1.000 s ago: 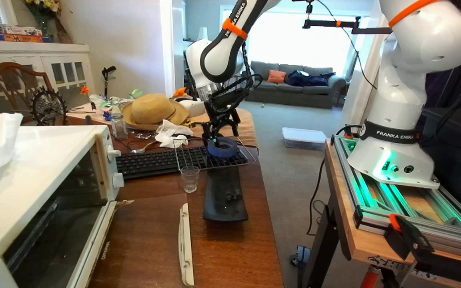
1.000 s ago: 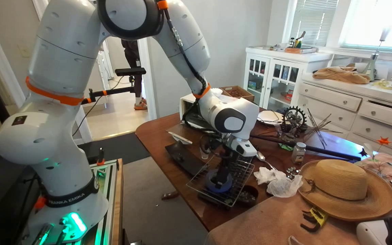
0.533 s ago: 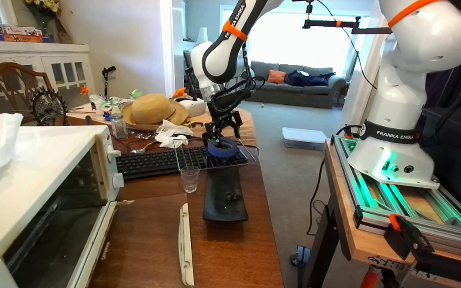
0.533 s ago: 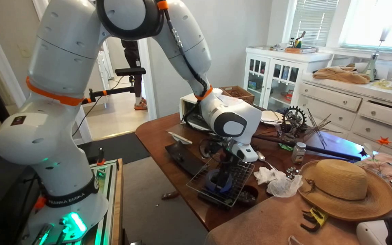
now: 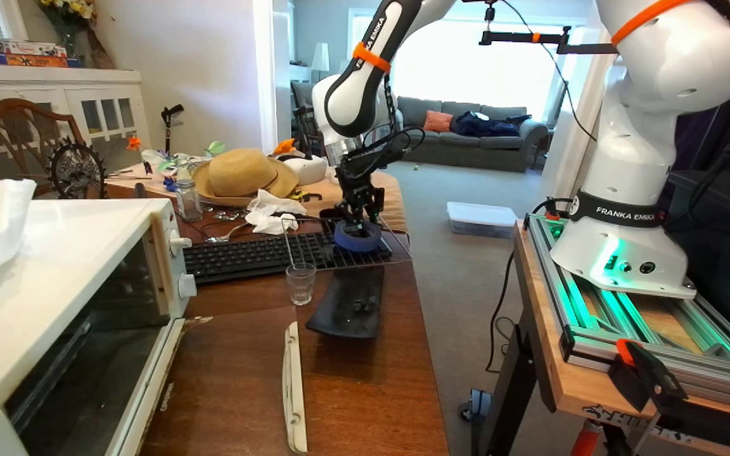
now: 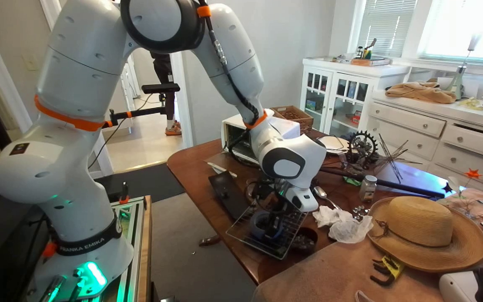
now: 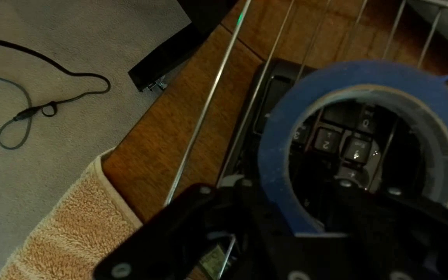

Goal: Put the masking tape on the microwave

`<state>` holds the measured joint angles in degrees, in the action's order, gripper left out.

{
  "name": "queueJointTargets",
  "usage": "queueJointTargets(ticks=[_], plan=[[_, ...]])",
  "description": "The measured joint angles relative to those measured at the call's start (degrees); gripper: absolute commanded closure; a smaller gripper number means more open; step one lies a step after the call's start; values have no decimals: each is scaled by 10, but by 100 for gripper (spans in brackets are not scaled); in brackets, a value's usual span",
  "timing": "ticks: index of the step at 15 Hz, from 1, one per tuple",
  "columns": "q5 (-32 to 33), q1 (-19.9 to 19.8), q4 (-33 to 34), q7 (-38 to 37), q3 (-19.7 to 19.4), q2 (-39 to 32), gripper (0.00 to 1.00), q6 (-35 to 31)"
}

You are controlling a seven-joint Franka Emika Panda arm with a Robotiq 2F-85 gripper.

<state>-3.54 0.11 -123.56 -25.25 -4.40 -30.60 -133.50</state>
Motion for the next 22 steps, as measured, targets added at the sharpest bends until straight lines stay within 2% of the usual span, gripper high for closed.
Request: queueJointTargets(ticks=[1, 2, 4, 8, 13, 15, 17, 20, 21, 22], plan=[[-3, -1, -1, 3, 0, 0, 99, 0], [-4, -1, -1, 5, 0, 0, 95, 0], [-4, 2, -3, 5, 0, 6, 95, 0], [7, 25, -17, -8, -6, 42, 95, 3], [67, 66, -10, -52, -7, 113, 95, 83], [94, 79, 7, -57, 2, 132, 95, 117], [111, 90, 32, -54, 19, 140, 95, 123], [93, 95, 82, -25, 48, 151, 95, 127], [72, 91, 103, 6, 55, 154, 79, 144], [67, 90, 115, 14, 56, 157, 79, 151]])
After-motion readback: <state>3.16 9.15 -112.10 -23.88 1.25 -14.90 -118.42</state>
